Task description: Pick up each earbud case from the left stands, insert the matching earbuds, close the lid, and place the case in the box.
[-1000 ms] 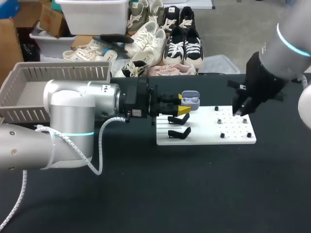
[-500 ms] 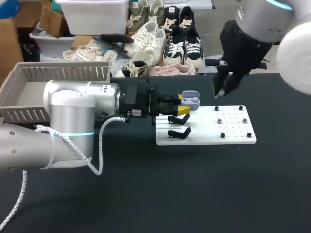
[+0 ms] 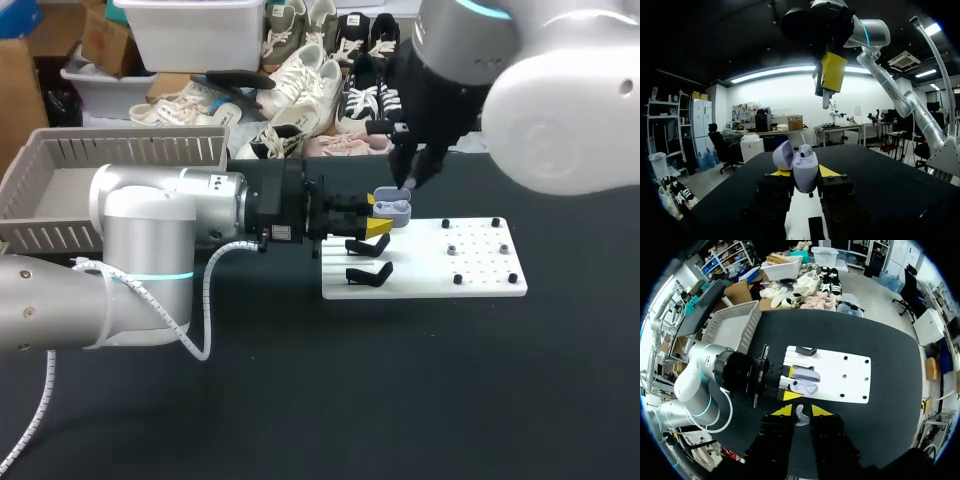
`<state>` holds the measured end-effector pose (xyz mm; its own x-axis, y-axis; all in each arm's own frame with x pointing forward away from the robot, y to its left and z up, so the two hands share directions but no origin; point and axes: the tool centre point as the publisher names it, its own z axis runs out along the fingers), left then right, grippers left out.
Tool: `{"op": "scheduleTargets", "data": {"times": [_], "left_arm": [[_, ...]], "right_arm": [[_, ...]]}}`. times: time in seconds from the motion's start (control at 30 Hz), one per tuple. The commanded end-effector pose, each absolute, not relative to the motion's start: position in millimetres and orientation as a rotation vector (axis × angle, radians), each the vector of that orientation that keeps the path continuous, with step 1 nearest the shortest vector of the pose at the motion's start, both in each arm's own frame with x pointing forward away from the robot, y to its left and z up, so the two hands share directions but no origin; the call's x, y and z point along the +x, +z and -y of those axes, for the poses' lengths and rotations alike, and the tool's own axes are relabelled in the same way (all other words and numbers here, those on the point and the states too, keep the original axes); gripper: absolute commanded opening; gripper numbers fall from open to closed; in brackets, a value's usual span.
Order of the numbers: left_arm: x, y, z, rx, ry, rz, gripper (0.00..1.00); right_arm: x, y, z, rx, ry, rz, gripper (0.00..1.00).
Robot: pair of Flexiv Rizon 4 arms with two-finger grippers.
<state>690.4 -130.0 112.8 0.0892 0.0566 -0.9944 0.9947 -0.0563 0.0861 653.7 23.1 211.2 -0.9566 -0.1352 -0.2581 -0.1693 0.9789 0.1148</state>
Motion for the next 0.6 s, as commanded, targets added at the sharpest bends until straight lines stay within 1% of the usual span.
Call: {"op": "scheduleTargets", "data": {"times": [0.03,0.33,0.4,0.47,0.6], "left_arm": [[691.5,112.4,130.1,1.334,-1.156,-1.159,0.0],[691.5,112.4,130.1,1.334,-1.156,-1.159,0.0],[691.5,112.4,130.1,1.334,-1.156,-1.159,0.0],[691.5,112.4,130.1,1.334,-1.156,-1.159,0.0],[691.5,112.4,130.1,1.334,-1.156,-1.159,0.0]], "right_arm": [[654.3,211.6,-25.0,-0.218,0.184,-2.877,0.0],[654.3,211.6,-25.0,-0.218,0.184,-2.877,0.0],[649.1,208.9,-11.9,-0.16,0.221,-2.881,0.0],[645.4,209.2,-8.4,-0.16,0.229,-2.875,0.0],[643.8,210.6,-10.9,-0.242,0.232,-2.862,0.0]]}}
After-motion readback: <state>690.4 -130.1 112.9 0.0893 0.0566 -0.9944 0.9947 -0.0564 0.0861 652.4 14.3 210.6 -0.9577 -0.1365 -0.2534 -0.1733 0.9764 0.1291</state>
